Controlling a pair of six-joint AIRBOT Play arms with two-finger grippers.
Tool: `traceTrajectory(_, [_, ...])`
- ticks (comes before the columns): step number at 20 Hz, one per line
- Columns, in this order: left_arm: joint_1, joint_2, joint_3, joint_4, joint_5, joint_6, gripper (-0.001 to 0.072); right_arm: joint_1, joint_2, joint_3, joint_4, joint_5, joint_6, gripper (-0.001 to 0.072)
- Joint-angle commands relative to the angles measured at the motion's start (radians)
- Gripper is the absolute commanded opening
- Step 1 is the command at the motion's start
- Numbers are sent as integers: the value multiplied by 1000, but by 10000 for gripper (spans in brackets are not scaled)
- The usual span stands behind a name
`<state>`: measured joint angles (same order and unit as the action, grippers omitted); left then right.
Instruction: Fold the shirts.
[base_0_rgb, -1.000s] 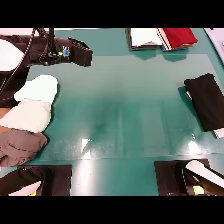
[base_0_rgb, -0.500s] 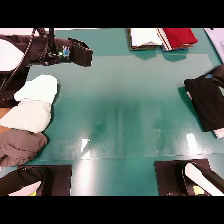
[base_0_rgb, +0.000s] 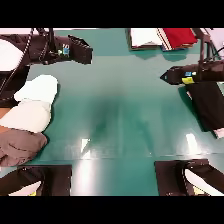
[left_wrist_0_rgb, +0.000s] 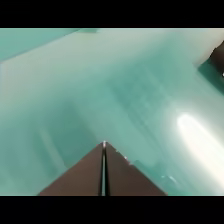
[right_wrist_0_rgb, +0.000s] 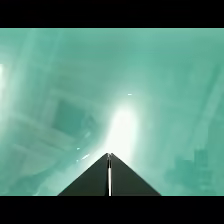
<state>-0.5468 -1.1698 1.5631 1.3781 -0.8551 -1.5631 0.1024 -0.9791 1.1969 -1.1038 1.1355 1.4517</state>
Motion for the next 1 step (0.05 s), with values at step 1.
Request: traceTrajectory(1, [-1, 0, 1, 0, 3, 0, 24, 51, 1, 0, 3, 3, -2, 18])
